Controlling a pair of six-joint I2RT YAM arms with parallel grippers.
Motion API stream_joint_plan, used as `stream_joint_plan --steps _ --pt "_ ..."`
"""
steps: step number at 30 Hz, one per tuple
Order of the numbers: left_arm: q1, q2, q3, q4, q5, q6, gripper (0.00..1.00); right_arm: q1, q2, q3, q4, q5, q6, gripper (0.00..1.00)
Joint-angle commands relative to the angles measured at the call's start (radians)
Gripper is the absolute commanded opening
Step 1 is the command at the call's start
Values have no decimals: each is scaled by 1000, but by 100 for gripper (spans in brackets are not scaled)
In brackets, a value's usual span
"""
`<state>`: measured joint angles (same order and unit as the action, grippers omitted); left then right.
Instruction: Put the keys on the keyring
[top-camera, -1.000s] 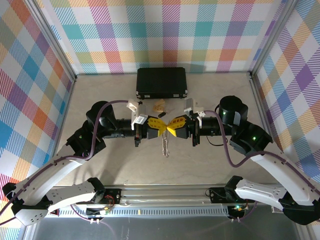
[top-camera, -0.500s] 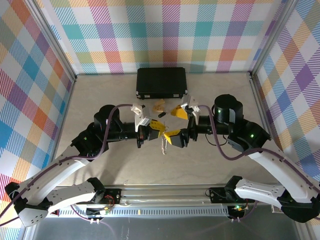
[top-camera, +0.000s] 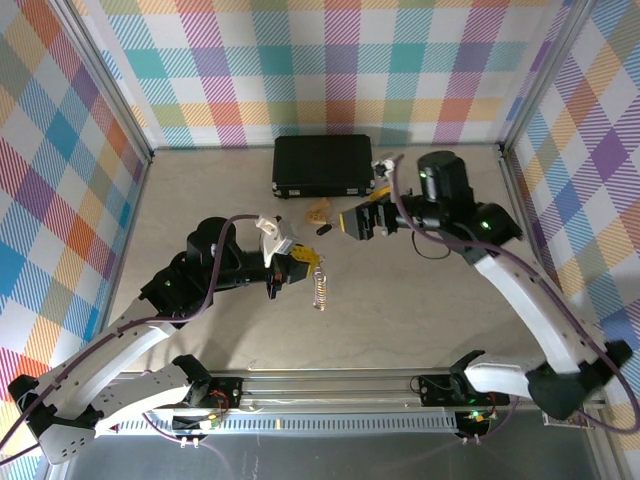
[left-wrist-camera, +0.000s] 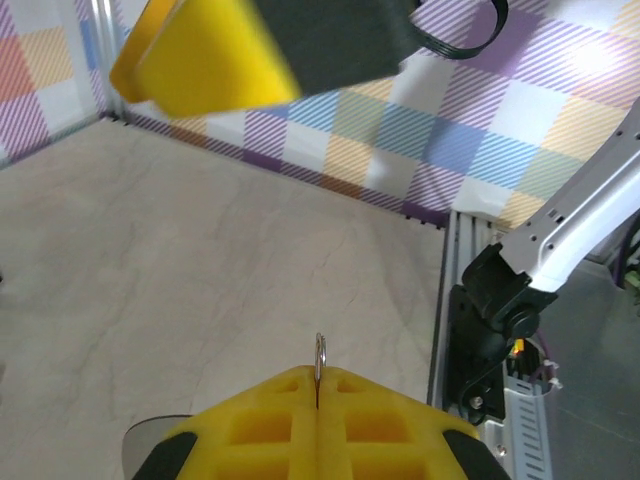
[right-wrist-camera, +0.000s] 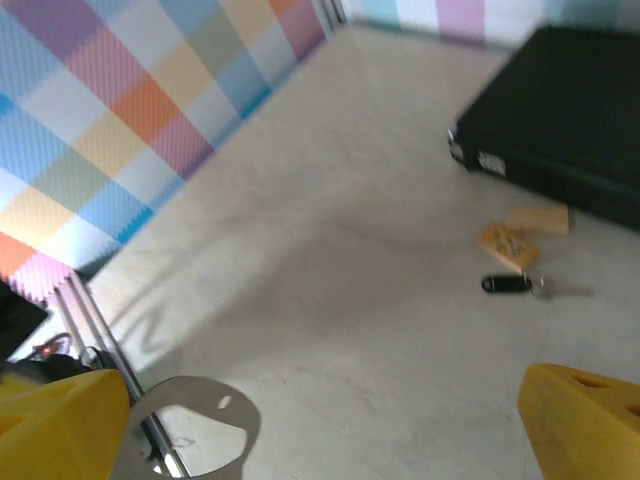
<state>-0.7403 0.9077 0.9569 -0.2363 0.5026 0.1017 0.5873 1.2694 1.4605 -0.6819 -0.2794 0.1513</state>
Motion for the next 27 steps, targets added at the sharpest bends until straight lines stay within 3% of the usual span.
stream_joint_plan --steps 1,9,18,27 --pt "15 -39 -14 -21 -55 -5 0 -3 100 37 -113 74 35 99" --pt "80 -88 -35 -91 -104 -35 0 -23 419 119 -126 172 48 98" --pt "165 -142 -89 -13 -26 -114 0 -27 763 357 -164 165 19 85" --pt "223 -148 -101 12 22 -138 0 -27 976 550 -212 206 25 75"
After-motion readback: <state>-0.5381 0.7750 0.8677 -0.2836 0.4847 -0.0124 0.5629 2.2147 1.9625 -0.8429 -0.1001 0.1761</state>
